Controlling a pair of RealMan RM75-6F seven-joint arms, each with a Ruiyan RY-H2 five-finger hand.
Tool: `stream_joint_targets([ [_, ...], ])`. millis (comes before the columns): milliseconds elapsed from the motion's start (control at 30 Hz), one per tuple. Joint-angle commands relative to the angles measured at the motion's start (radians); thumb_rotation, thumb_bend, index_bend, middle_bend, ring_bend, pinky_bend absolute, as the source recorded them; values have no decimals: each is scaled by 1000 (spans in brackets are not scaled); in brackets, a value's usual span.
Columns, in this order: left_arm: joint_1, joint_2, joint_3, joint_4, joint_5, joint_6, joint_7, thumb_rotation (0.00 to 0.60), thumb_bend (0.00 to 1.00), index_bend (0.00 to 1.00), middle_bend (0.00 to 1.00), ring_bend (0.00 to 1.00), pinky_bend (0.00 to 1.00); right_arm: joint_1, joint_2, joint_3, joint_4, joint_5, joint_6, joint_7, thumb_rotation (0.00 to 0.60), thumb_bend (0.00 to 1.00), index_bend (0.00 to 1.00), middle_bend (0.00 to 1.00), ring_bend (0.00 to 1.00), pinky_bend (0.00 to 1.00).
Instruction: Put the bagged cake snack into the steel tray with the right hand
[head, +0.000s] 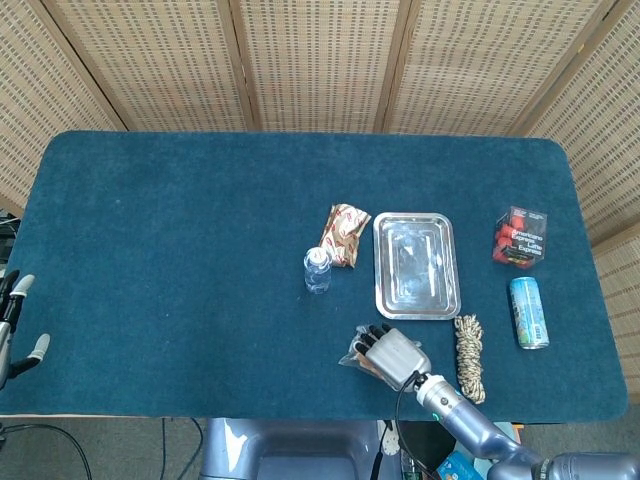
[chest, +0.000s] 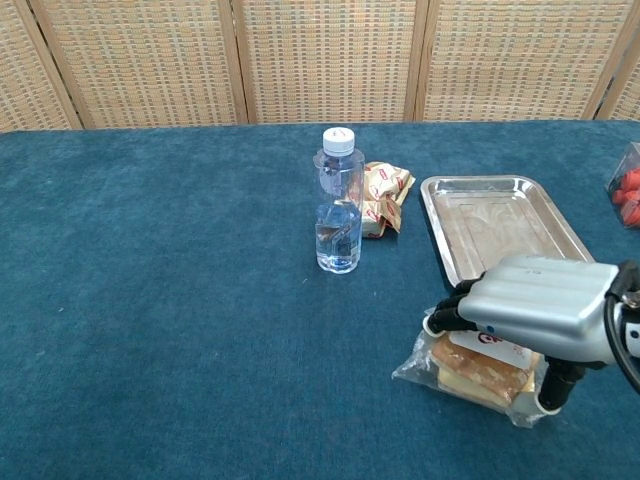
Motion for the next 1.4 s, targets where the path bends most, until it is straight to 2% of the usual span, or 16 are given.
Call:
stream_joint_targets([
  [33, -1, -1, 0, 2, 1, -2, -2, 584, 365, 0, 0, 0, 0, 1, 0, -4, 0, -7, 10, 2, 600, 302, 371, 450, 305, 383],
  [400, 0, 4, -1, -4, 3, 3, -2, 584, 365, 0, 0, 0, 0, 7, 21, -24, -64, -2, 70, -66, 600, 302, 394, 477, 333, 412],
  [633, 1, 4, -5, -5, -4, 1, -9, 584, 365, 0, 0, 0, 0, 33, 61, -10, -107, 37, 76, -93, 600, 302, 395, 476, 333, 412],
  [1133, -5, 8, -18, -33, -45, -18, 21, 584, 365, 0, 0, 0, 0, 136, 154, 61, -71, 123, -18, 17, 600, 302, 395, 477, 333, 412],
  [1400, -19, 8, -29, -62, -73, -38, 61, 584, 366, 0, 0, 0, 0, 174, 208, 92, -32, 119, -68, 121, 600, 302, 396, 477, 333, 412],
])
